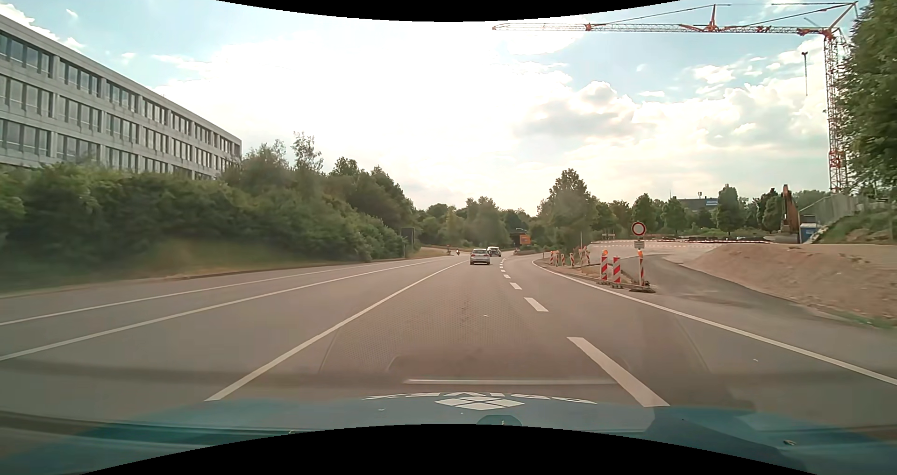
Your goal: Follow the waypoints while adhering to traffic rules and regulations
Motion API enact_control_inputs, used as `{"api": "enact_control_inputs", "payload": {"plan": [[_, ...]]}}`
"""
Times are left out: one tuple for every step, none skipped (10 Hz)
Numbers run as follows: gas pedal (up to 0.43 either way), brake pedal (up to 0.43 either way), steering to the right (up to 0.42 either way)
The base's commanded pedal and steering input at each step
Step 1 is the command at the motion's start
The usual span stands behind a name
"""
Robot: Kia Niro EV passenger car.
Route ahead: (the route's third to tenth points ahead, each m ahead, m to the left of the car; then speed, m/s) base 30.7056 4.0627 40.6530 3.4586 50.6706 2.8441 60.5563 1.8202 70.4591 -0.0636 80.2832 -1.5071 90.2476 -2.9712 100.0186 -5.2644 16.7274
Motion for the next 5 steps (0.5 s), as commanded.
{"api": "enact_control_inputs", "payload": {"plan": [[0.169,0.0,0.009],[0.169,0.0,0.009],[0.169,0.0,0.009],[0.169,0.0,0.009],[0.169,0.0,0.009]]}}
